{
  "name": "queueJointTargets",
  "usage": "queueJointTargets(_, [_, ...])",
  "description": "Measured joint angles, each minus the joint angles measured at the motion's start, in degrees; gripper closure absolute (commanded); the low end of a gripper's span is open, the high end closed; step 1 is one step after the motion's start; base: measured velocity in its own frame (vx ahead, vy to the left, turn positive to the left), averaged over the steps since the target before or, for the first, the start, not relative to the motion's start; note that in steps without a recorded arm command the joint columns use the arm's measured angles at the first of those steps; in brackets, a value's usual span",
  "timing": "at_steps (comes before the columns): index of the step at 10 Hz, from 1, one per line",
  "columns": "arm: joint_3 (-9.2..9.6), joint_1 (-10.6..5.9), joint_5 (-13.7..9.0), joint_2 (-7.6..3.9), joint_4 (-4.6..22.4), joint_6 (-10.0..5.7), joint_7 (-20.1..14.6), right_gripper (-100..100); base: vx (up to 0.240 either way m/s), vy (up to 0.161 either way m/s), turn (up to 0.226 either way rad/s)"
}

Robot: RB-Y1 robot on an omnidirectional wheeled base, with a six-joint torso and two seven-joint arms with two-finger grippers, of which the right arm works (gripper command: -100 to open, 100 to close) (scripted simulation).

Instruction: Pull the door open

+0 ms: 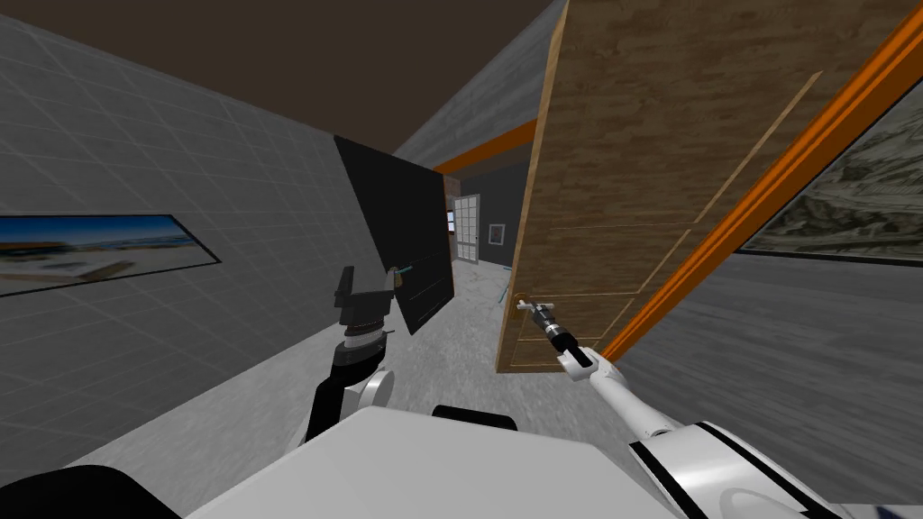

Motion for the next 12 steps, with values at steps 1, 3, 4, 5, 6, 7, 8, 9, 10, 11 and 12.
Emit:
queueJointTargets(1, [0.79,0.16,0.2,-0.42,-0.4,-0.68,-0.8,100,-0.218,-0.127,0.083])
queueJointTargets(3, [2.68,0.63,0.8,-1.67,-1.1,-2.27,-2.7,100,-0.204,-0.128,0.066])
queueJointTargets(4, [3.58,1.29,1.1,-2.30,-1.9,-2.84,-3.6,100,-0.176,-0.084,0.044])
queueJointTargets(5, [4.40,1.65,1.4,-2.86,-2.3,-3.34,-4.4,100,-0.168,-0.099,0.028])
queueJointTargets(6, [5.09,2.00,1.6,-3.36,-2.7,-3.73,-5.1,100,-0.082,-0.046,0.017])
queueJointTargets(7, [5.34,2.22,1.7,-3.27,-2.6,-3.79,-5.2,100,-0.119,-0.080,0.080])
queueJointTargets(8, [5.97,2.78,1.7,-4.09,-3.0,-4.65,-5.8,100,-0.183,-0.113,0.090])
queueJointTargets(9, [6.47,3.18,1.8,-4.84,-3.6,-5.60,-6.4,100,-0.181,-0.150,0.100])
queueJointTargets(10, [7.26,3.60,1.9,-5.76,-4.0,-6.82,-7.2,100,-0.145,-0.124,0.070])
queueJointTargets(11, [7.92,4.21,2.0,-6.42,-4.5,-7.84,-7.9,100,-0.147,-0.107,0.066])
queueJointTargets(12, [8.76,4.61,2.1,-7.28,-4.4,-9.28,-8.7,100,-0.176,-0.153,0.072])
